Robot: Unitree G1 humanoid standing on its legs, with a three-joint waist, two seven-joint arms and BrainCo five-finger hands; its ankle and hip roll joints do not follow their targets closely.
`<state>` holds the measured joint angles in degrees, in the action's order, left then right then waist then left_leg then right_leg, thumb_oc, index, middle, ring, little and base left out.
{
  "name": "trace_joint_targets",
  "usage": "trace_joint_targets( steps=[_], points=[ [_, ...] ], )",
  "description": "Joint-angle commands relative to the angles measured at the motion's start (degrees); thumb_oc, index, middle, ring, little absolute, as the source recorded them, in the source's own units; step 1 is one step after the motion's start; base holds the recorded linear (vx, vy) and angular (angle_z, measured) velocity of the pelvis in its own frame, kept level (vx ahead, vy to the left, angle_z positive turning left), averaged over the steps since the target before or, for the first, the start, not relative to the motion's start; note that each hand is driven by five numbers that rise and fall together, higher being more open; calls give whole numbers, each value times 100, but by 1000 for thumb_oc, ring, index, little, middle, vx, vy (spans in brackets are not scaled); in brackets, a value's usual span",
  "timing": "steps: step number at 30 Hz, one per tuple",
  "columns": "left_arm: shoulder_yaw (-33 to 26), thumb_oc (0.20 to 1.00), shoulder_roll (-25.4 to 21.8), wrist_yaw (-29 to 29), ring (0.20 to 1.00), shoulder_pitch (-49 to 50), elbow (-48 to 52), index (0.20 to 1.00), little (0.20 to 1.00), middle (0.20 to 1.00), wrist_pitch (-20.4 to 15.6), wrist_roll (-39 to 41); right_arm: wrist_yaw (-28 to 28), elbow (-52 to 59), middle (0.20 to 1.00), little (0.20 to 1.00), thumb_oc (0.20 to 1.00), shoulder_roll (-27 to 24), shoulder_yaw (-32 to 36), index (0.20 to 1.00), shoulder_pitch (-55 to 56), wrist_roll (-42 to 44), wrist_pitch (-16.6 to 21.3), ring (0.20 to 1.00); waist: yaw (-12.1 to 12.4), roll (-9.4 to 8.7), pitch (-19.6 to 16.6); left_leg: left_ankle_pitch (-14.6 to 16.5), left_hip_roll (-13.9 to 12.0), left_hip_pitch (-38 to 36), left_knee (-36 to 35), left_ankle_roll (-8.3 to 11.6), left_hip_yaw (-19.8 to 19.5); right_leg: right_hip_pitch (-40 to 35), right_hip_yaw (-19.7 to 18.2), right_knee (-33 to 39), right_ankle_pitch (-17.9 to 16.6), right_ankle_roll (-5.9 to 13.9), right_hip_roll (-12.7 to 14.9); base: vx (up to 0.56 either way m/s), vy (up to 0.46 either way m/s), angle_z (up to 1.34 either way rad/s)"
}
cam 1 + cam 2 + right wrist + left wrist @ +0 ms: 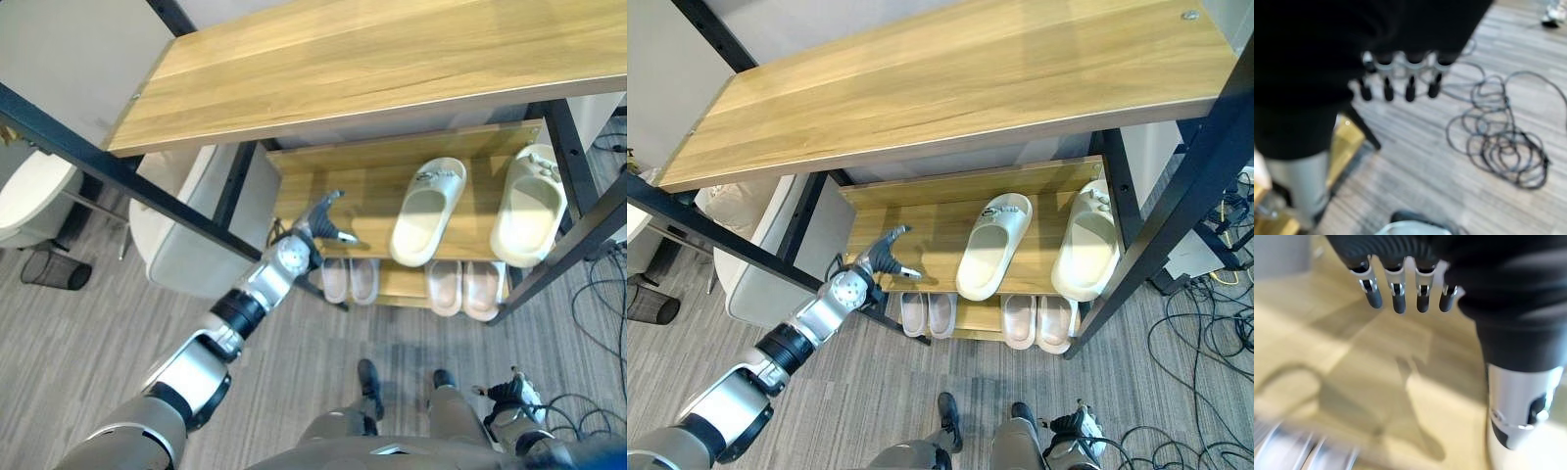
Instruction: Arrange the slippers neatly on the shoe rack.
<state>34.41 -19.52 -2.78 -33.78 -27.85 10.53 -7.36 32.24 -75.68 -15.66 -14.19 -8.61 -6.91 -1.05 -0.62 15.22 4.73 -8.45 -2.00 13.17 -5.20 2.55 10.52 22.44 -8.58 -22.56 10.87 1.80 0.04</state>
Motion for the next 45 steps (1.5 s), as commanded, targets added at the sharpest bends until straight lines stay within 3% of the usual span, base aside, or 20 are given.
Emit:
trace_joint_targets(
  steps=[1, 5, 14, 21, 26, 45],
  points=[
    [-141, 1000, 42, -14, 1000, -370, -205, 1000, 1000, 1000, -339, -208, 26, 59, 1000, 1000, 1000, 118, -70, 1000, -63, -35, -34, 1000, -125, -86, 25, 662, 167, -420, 20, 106, -184, -622, -29, 1702, -883, 487, 341, 0, 0, 0],
    [-85, 1000, 142, -451, 1000, -346, -328, 1000, 1000, 1000, -709, -501, 63, 61, 1000, 1000, 1000, 58, -157, 1000, -126, -99, -39, 1000, -172, -132, 44, 677, 151, -367, 20, 98, -155, -527, -67, 1658, -891, 486, 322, 0, 0, 0],
    [-305, 1000, 478, -1259, 1000, -378, -582, 1000, 1000, 1000, -904, -422, 103, 116, 1000, 1000, 1000, -48, -226, 1000, -124, -120, -62, 1000, -245, -157, 23, 693, 151, -322, 20, 75, -103, -406, -131, 1594, -907, 482, 320, 5, -4, -3],
    [-217, 1000, 772, -1125, 1000, -378, -844, 1000, 1000, 1000, -787, -457, 111, 125, 1000, 1000, 1000, -73, -231, 1000, -153, -149, -57, 1000, -266, -123, -5, 710, 161, -333, 20, 66, -92, -383, -167, 1556, -885, 470, 314, 2, -1, -1],
    [-303, 1000, 1226, -1349, 1000, -425, -1383, 1000, 1000, 1000, -586, -230, 130, 148, 1000, 1000, 1000, -78, -271, 1000, -179, -109, -60, 1000, -315, -106, 5, 706, 161, -323, 20, 56, -90, -335, -177, 1540, -891, 460, 308, 0, 0, 0],
    [-68, 1000, 1907, -1606, 1000, -748, -1643, 1000, 1000, 1000, -712, -58, 174, 41, 1000, 1000, 1000, -117, -403, 1000, -274, -55, -9, 1000, -421, -115, -2, 723, 136, -288, 20, 55, -38, -225, -266, 1478, -898, 452, 278, -1, -2, -1]
  ],
)
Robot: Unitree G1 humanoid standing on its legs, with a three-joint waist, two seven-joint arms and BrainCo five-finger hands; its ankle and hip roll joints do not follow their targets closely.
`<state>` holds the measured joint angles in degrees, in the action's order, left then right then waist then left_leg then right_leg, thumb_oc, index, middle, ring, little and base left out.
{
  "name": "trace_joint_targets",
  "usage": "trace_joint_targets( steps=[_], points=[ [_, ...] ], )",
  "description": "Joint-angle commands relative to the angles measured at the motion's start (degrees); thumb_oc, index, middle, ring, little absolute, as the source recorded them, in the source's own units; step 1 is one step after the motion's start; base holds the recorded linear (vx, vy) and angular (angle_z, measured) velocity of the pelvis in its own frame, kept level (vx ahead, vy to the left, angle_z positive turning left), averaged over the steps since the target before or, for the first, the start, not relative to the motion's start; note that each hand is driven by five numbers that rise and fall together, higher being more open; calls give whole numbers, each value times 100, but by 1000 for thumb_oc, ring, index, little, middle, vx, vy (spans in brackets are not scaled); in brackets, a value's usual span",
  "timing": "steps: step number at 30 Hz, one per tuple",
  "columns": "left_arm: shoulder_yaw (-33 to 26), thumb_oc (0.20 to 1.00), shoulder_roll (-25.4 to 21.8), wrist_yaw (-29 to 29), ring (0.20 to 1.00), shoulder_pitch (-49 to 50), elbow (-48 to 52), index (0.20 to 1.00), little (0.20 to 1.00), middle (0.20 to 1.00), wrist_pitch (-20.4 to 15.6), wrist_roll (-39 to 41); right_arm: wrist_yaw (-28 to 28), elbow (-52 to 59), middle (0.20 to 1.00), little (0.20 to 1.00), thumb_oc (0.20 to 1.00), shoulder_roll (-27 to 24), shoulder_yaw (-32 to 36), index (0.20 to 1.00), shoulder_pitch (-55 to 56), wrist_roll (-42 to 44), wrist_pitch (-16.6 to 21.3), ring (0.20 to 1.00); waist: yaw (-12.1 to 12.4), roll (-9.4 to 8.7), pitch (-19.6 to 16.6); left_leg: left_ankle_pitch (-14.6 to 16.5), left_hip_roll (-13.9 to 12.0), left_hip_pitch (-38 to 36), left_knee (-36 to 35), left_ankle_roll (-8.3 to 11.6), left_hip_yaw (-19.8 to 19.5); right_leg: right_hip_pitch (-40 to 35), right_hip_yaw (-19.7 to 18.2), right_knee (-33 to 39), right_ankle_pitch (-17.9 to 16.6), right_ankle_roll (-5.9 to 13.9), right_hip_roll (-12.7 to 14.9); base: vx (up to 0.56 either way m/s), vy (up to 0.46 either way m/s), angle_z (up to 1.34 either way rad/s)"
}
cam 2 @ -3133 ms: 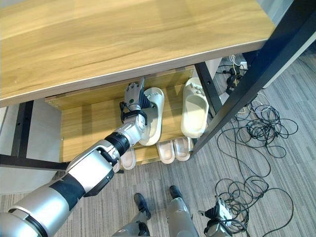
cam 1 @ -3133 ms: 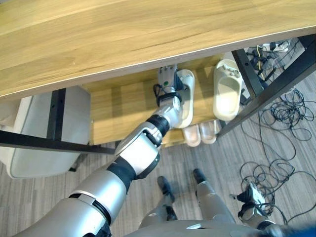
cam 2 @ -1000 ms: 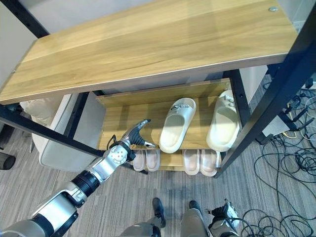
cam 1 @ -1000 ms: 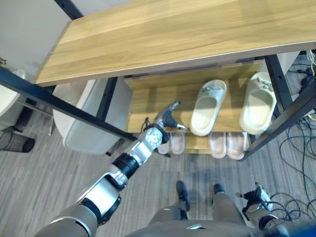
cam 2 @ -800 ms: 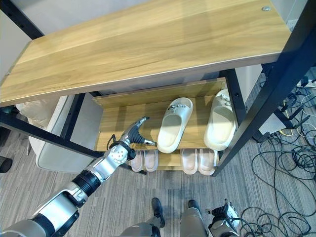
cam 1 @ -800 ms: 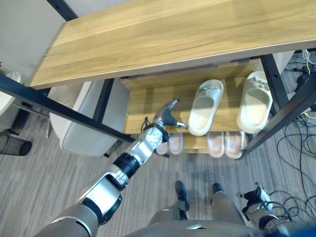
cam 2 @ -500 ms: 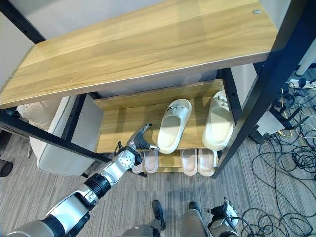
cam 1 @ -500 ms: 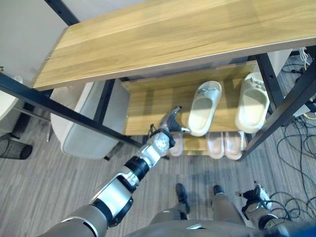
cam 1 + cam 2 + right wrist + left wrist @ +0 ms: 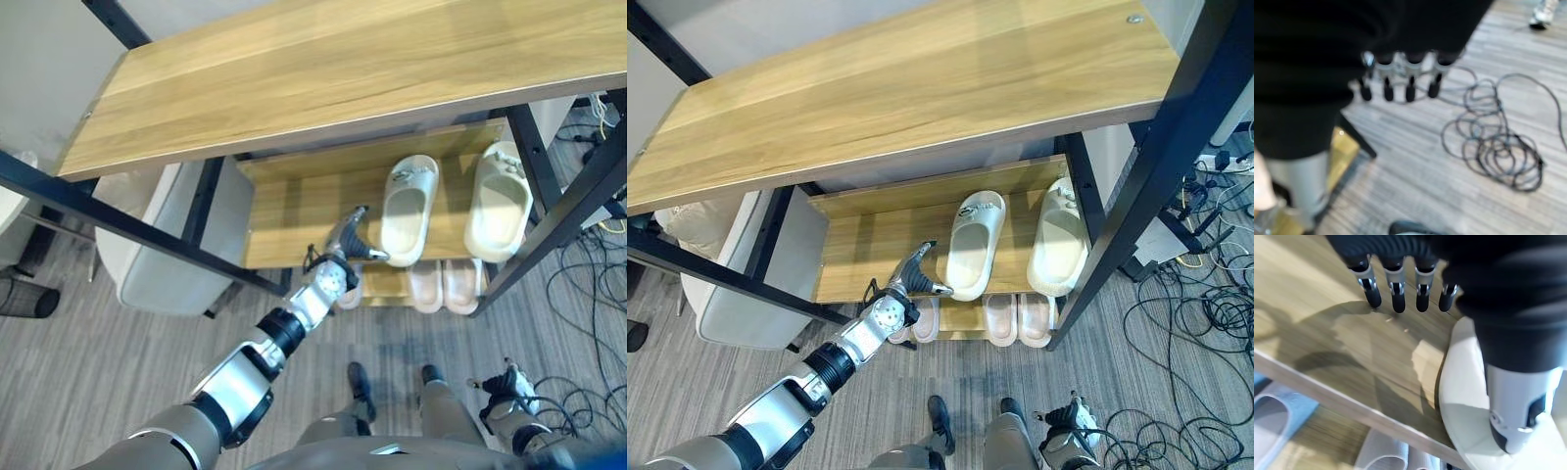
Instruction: Arrange the slippers neatly on the shoe rack.
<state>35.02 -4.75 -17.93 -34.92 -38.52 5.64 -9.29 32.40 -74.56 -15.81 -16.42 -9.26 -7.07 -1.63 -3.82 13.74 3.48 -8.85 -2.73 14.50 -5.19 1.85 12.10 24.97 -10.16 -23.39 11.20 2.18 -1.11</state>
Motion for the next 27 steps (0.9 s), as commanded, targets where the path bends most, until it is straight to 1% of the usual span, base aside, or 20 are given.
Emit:
trace_joint_targets(
  steps=[1, 17, 27],
  points=[
    [-119, 1000, 468, -116, 1000, -656, -613, 1000, 1000, 1000, -226, 136, 159, -73, 1000, 1000, 1000, -100, -191, 1000, -206, -39, 54, 1000, -108, 29, 119, 767, 206, -426, 19, 121, -194, -477, -111, 1554, -927, 412, 392, 0, 0, 0],
    [49, 1000, 897, -199, 1000, -831, -639, 1000, 1000, 1000, -286, 252, 150, -162, 1000, 1000, 1000, -60, -250, 1000, -263, 19, 110, 1000, -165, -22, 113, 774, 198, -433, 19, 121, -182, -453, -114, 1511, -926, 406, 380, 0, 0, 0],
    [31, 1000, 1020, -414, 1000, -952, -1058, 1000, 1000, 1000, -313, 183, 158, -224, 1000, 1000, 1000, -42, -286, 1000, -273, 55, 120, 1000, -211, -64, 88, 775, 188, -415, 19, 126, -156, -419, -131, 1534, -966, 411, 377, 0, 0, 0]
  ],
)
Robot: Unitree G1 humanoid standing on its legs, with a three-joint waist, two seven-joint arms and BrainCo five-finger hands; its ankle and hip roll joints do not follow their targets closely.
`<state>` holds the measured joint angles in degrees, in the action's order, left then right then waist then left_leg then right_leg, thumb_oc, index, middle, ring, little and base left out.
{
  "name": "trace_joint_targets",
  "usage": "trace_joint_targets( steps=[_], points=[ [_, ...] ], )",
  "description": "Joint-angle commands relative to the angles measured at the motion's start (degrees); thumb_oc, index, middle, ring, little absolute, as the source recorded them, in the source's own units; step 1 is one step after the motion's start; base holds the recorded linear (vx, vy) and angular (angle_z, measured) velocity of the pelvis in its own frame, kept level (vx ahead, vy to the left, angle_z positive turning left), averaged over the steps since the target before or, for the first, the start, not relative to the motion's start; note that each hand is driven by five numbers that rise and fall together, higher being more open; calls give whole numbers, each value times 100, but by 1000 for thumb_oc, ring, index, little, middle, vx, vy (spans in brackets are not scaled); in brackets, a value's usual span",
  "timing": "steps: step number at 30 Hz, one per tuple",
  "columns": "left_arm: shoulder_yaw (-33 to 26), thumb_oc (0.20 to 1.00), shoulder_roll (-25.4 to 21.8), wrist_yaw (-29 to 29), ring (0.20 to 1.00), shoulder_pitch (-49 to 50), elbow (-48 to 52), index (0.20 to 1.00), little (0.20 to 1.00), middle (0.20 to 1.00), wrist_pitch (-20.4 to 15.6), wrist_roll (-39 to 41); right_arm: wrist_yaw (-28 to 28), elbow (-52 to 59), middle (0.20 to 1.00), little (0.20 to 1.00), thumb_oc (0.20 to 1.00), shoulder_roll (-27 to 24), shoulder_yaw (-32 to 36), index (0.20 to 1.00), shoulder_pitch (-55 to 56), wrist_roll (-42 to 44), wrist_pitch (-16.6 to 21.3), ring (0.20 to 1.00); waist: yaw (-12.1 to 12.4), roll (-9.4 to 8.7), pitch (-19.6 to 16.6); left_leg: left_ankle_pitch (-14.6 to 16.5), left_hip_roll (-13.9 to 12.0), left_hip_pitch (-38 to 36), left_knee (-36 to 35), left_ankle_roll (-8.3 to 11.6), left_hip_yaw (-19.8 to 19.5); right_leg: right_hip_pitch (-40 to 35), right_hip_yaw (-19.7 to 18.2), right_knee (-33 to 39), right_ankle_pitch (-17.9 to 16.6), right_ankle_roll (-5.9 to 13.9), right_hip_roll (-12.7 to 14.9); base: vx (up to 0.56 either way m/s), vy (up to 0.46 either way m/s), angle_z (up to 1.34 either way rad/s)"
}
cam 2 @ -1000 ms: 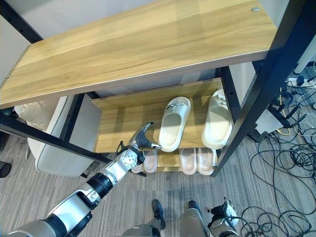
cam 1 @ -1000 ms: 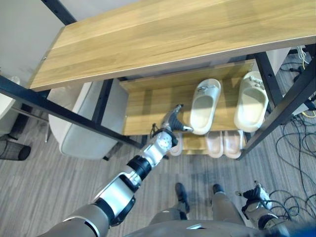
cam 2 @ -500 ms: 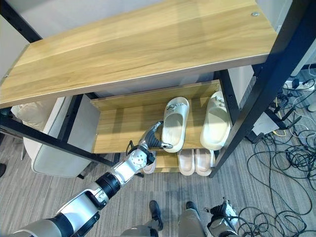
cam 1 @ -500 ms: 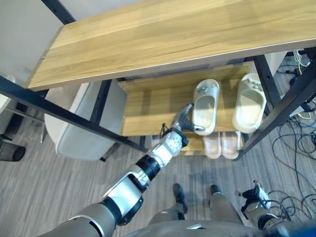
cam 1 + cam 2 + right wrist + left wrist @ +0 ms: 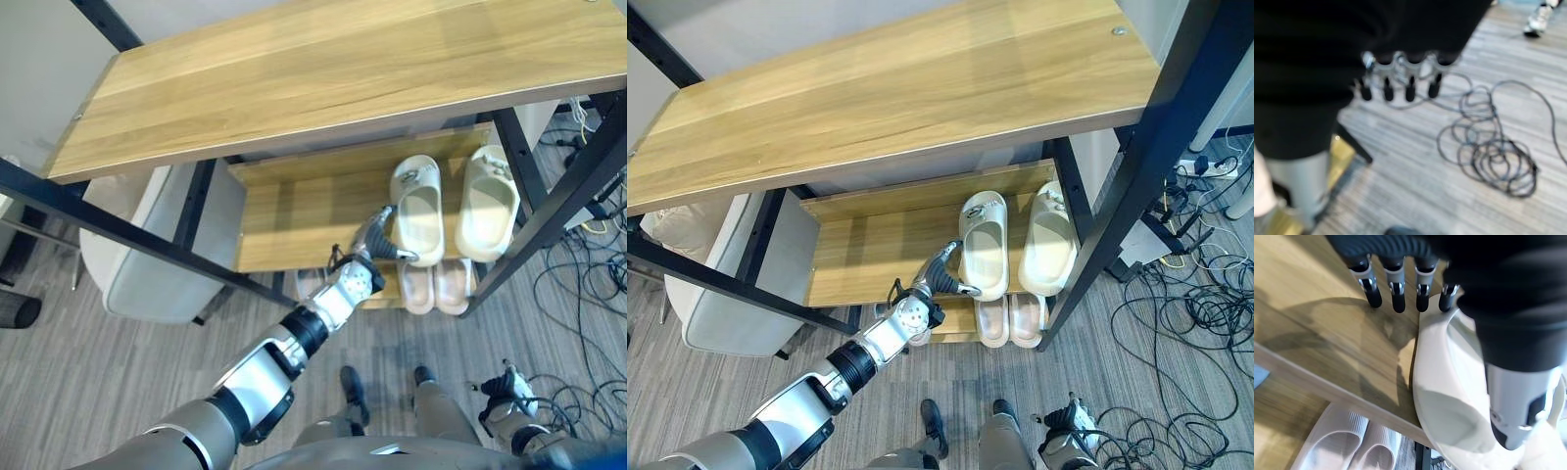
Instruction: Arrange the slippers neatly on the shoe rack.
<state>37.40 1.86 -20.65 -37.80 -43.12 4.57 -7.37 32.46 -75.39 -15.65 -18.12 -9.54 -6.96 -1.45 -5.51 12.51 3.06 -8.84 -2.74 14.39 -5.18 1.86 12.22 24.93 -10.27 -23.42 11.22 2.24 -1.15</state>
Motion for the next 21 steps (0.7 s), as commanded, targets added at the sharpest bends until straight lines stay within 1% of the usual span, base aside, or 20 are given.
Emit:
trace_joint_targets(
  steps=[1, 6, 12, 21],
  points=[
    [-206, 1000, 352, -195, 1000, -656, -687, 1000, 1000, 1000, -226, -33, 157, -164, 1000, 1000, 1000, -47, -119, 1000, -242, 56, 112, 1000, -48, 49, 118, 771, 178, -394, 18, 128, -158, -405, -119, 1547, -977, 412, 378, 0, 0, 0],
    [-286, 1000, 404, -362, 1000, -733, -971, 1000, 1000, 1000, -199, -1, 145, -188, 1000, 1000, 1000, -17, -168, 1000, -243, 56, 121, 1000, -82, -2, 87, 755, 151, -370, 18, 134, -162, -380, -122, 1547, -989, 400, 361, 0, 0, 0],
    [-337, 1000, 497, -390, 1000, -779, -1103, 1000, 1000, 1000, -203, 56, 159, -229, 1000, 1000, 1000, 20, -199, 1000, -252, 58, 142, 1000, -109, -87, 70, 757, 130, -360, 18, 141, -167, -357, -117, 1535, -999, 394, 340, 0, 0, 0],
    [-324, 1000, 639, -429, 1000, -786, -1152, 1000, 1000, 1000, -197, 173, 144, -271, 1000, 1000, 1000, 76, -237, 1000, -309, 80, 139, 1000, -121, -158, 64, 760, 117, -359, 18, 145, -152, -342, -149, 1535, -1017, 388, 307, 0, 0, 0]
  ],
)
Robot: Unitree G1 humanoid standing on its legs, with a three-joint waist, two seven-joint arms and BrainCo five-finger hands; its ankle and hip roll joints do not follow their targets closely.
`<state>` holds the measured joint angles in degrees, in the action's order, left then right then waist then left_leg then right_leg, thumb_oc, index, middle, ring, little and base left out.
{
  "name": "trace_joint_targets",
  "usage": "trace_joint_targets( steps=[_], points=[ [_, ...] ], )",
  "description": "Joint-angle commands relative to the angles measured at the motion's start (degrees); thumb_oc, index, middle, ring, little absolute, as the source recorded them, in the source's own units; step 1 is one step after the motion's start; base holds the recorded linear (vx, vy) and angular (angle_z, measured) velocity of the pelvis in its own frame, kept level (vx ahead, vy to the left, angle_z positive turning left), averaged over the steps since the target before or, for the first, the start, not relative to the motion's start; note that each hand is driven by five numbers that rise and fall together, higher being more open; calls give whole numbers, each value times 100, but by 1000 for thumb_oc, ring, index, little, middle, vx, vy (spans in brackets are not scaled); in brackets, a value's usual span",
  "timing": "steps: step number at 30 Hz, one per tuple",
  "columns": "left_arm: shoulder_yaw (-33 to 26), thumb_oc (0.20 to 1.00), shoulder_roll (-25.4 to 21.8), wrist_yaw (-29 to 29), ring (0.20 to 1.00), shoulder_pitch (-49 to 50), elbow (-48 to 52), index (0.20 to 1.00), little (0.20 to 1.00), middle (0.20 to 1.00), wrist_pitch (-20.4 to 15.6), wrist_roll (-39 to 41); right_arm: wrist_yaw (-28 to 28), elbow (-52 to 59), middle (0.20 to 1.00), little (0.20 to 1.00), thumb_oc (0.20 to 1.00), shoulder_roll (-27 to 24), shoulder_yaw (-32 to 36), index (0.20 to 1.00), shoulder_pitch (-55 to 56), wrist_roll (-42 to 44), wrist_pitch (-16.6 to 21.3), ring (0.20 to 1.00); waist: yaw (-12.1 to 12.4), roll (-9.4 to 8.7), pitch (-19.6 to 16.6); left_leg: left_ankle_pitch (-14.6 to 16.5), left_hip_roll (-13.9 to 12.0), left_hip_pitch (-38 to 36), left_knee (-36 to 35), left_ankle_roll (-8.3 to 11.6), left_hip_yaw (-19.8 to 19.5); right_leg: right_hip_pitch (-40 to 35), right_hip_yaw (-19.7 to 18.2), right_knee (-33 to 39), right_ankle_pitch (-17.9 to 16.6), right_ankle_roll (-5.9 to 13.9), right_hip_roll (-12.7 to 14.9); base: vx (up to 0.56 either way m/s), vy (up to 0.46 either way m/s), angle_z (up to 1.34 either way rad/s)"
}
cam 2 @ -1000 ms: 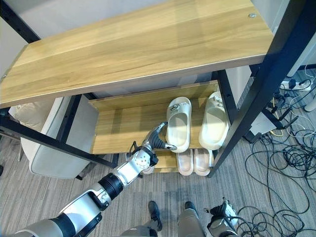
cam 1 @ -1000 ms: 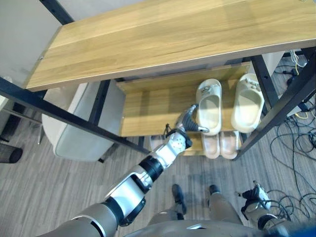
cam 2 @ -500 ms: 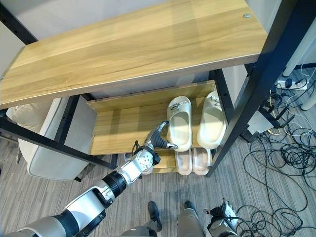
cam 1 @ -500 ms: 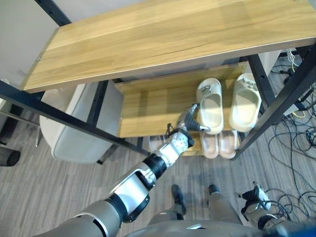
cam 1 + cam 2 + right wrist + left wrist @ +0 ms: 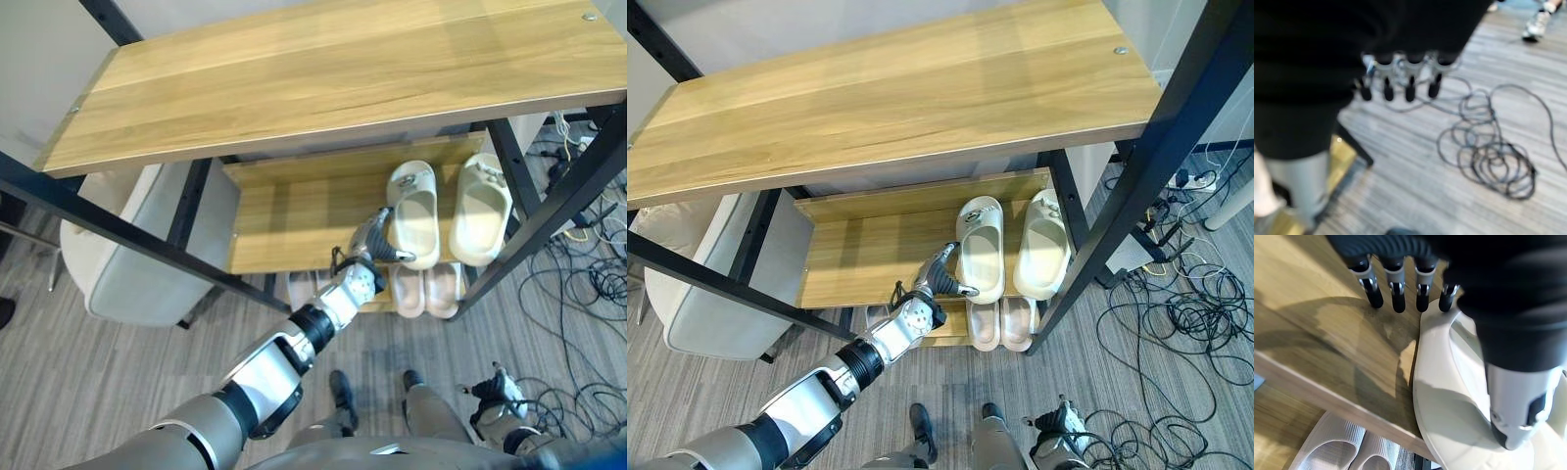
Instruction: Arrange the slippers neatly on the shoe rack.
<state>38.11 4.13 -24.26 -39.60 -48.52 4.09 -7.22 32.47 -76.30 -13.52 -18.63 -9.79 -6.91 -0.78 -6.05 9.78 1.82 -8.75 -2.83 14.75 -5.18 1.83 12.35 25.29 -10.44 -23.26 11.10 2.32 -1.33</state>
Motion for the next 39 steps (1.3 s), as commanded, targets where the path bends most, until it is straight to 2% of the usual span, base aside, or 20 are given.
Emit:
trace_joint_targets(
  steps=[1, 31, 39],
  points=[
    [-396, 1000, 411, -69, 1000, -607, -612, 1000, 1000, 1000, -149, 157, 143, -180, 1000, 1000, 1000, -137, -186, 1000, -284, 76, 73, 1000, -65, 115, 187, 751, 126, -394, 18, 148, -164, -377, -133, 1518, -1006, 381, 324, 0, 0, 0],
    [-420, 1000, 766, -193, 1000, -840, -917, 1000, 1000, 1000, -183, 247, 109, -303, 1000, 1000, 1000, -5, -304, 1000, -349, 127, 95, 1000, -155, -37, 124, 748, 43, -381, 18, 164, -144, -337, -154, 1482, -1008, 362, 256, 0, -4, -1],
    [-421, 1000, 723, -242, 1000, -831, -1032, 1000, 1000, 1000, -193, 97, 87, -347, 1000, 1000, 1000, 28, -289, 1000, -347, 135, 107, 1000, -166, -59, 109, 765, 37, -413, 18, 165, -123, -331, -166, 1452, -1004, 362, 251, 0, 0, 0]
  ],
)
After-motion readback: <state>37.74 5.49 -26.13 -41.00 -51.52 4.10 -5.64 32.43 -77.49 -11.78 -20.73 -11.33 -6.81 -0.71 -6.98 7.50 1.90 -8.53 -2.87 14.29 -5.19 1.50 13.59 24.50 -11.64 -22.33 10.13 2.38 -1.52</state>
